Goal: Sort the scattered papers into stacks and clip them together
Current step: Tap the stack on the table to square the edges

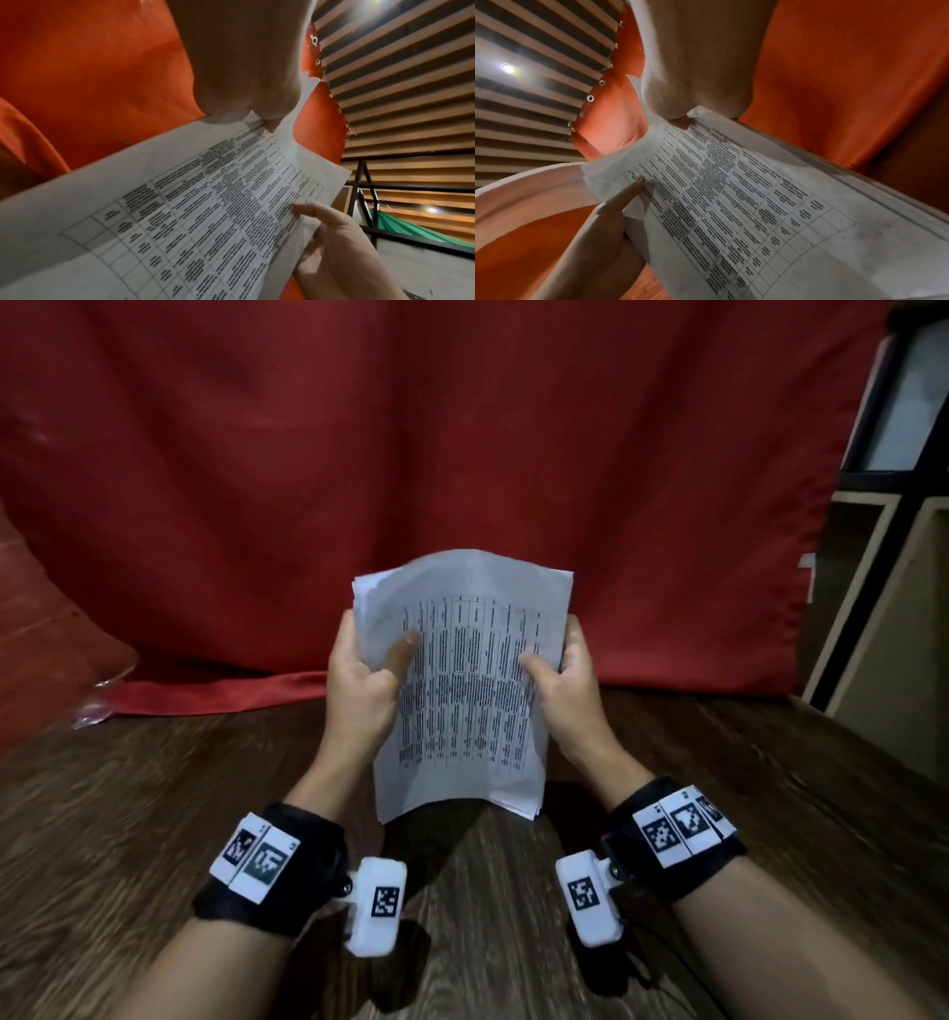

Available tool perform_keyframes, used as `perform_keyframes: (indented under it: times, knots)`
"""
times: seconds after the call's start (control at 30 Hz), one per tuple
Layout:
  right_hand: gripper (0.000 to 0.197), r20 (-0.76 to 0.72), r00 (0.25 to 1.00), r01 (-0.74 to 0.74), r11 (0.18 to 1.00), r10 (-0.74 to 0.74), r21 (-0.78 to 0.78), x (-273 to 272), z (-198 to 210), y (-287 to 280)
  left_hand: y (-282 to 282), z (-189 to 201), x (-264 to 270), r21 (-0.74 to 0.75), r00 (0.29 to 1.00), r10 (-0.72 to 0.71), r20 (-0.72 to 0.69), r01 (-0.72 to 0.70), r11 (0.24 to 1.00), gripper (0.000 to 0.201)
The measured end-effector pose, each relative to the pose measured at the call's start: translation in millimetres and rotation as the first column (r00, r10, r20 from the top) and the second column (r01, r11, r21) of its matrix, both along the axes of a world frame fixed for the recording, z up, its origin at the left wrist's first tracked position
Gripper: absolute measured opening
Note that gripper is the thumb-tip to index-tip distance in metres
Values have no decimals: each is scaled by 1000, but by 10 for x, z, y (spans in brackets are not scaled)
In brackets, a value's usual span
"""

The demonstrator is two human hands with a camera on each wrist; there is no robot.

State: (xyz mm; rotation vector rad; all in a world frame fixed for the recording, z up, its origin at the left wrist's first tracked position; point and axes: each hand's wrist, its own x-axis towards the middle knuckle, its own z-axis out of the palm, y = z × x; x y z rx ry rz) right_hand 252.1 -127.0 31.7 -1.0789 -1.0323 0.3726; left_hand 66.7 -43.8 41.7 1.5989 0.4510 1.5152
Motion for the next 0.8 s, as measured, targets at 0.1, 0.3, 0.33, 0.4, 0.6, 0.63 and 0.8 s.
perform_keyframes:
  times: [0.1,0.3,0.33,0.4,0.6,0.63,0.8]
  knots:
    - [41,-4,999,-46,998,46,-39,-23,-20,-25,19,-33,-23,-49,1000,-19,-11,18,999,36]
    - [37,-115,978,-183,979,173,-91,151,-16,78,305,94,-257,-259,977,-198,-76,172,950,57]
    - [36,-111,971,-224,965,210,-136,184,-67,98,341,69,-281,-272,960,-236,-153,189,944,55]
    - [44,-98,957,-288,931,272,-226,208,-162,102,366,6,-296,-291,927,-287,-241,213,933,68]
    - [50,-99,964,-263,943,248,-205,210,-295,69,397,-64,-282,-295,932,-272,-237,198,935,94]
    - [39,-46,970,-242,947,238,-213,223,-253,60,408,-27,-300,-274,943,-235,-236,167,947,96]
    - [22,367,924,-15,966,112,-258,362,191,111,474,450,-410,174,862,418,-286,-382,908,112]
